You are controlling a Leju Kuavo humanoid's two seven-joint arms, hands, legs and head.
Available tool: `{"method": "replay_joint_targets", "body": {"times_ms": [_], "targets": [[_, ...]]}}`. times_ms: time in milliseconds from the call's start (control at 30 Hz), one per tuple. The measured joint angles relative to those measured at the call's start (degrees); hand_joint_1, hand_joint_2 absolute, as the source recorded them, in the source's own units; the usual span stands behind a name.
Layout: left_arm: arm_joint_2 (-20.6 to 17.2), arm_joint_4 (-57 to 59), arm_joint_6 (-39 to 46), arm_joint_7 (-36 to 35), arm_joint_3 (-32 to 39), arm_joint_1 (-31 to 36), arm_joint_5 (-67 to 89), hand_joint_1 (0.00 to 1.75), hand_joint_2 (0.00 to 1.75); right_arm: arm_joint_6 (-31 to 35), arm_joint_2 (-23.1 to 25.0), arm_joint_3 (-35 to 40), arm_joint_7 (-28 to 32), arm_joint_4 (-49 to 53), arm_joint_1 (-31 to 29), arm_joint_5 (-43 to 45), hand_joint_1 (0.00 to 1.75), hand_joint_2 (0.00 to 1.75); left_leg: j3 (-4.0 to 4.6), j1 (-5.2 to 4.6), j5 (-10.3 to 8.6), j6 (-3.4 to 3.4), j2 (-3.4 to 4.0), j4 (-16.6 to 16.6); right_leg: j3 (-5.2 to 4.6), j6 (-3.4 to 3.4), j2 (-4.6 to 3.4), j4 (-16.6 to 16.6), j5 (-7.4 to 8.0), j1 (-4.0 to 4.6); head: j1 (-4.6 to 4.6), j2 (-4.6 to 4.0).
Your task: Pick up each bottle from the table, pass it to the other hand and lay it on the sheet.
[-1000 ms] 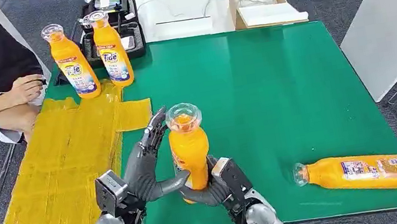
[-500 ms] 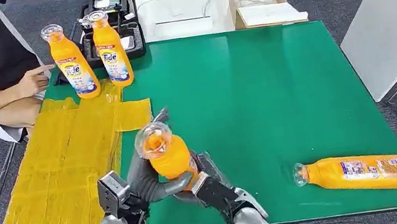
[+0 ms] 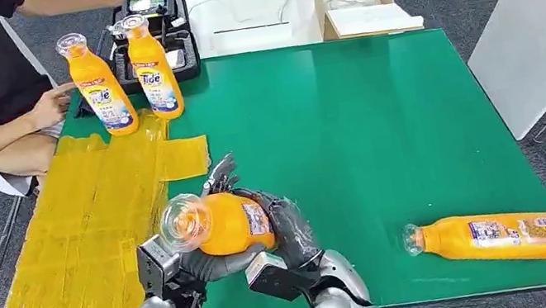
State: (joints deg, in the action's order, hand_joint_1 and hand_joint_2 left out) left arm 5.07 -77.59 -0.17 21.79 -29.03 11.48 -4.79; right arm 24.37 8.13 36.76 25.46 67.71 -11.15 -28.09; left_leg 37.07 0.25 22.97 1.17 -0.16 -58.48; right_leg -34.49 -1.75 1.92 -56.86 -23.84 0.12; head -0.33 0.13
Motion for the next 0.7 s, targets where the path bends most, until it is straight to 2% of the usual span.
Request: {"method": "replay_joint_targets", "body": {"times_ms": [433,467,700], "targets": [[0.0,0.3,0.9,1.2,0.5,0.2,-1.6,0.66,1.75,0.3,-0.5,1.0,-1.0,0.0,-0.9,-0.5,1.75,1.75,0.00,0.00,0.00,-0.01,0.00,0.0,-0.01,0.00,0.00,0.0,0.00,0.00,0.00,0.00],[0.0,0.3,0.9,1.2,0.5,0.2,-1.6,1.75,1.75,0.2,-0.5,1.0,-1.0,0.0,-0.9,-0.5,1.75,1.75,0.00,0.00,0.00,-0.01,0.00,0.0,-0.01,0.00,0.00,0.0,0.00,0.00,0.00,0.00],[0.2,0.3,1.5,1.6,0.9,0.2,-2.8,1.75,1.75,0.2,-0.5,1.3,-1.1,-0.1,-1.0,-0.5,1.75,1.75,0.01,0.00,0.00,-0.01,0.00,0.0,-0.01,0.00,0.00,0.0,0.00,0.00,0.00,0.00]]}}
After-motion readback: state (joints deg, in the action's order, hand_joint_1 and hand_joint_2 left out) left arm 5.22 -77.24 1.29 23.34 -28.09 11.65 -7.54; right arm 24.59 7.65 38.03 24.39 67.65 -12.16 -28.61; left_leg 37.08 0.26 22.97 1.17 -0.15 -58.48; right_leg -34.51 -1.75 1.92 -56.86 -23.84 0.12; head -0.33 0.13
